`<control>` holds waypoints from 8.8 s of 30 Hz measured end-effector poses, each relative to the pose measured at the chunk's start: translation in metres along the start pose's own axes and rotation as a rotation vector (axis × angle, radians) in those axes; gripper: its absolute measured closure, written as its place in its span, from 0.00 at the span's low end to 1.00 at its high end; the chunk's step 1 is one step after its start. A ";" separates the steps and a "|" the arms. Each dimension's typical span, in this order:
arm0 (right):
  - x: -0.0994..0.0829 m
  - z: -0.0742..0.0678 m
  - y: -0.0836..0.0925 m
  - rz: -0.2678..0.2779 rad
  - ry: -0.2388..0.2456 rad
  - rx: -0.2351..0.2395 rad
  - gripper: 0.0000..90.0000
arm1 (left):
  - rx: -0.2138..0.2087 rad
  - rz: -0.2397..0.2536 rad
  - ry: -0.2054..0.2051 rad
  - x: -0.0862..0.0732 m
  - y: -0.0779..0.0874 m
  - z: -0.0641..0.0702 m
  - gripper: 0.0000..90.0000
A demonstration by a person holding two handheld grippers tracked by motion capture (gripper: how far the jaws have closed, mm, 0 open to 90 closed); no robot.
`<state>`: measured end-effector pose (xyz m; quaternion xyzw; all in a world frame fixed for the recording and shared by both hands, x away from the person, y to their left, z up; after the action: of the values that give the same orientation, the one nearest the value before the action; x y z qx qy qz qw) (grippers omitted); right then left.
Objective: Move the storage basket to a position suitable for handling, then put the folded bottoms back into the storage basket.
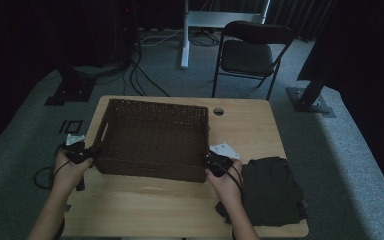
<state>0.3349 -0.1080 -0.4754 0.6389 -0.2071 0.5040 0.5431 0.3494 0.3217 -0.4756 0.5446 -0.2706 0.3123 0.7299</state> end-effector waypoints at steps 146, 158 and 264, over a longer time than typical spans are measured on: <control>-0.024 0.110 0.082 0.123 -0.002 0.002 0.15 | -0.566 0.045 -0.350 -0.025 0.023 0.211 0.22; -0.047 0.138 0.085 0.098 -0.009 -0.054 0.15 | -0.622 0.031 -0.379 -0.038 0.020 0.241 0.22; -0.137 0.212 0.061 -0.246 -0.291 0.108 0.71 | -0.638 -0.274 -0.339 -0.162 -0.094 0.382 0.62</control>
<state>0.3190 -0.3576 -0.5441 0.7539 -0.1765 0.3465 0.5296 0.2925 -0.0926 -0.5546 0.3650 -0.3957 0.0177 0.8426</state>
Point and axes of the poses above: each handheld gripper's, and its own axes: y roughly backward along the jaws, x roughly out of its top, z roughly to its right, the point moved 1 cm from there along -y, roughly forward along the jaws, and after that the axes turned 9 degrees about y, right-handed, at the moved point
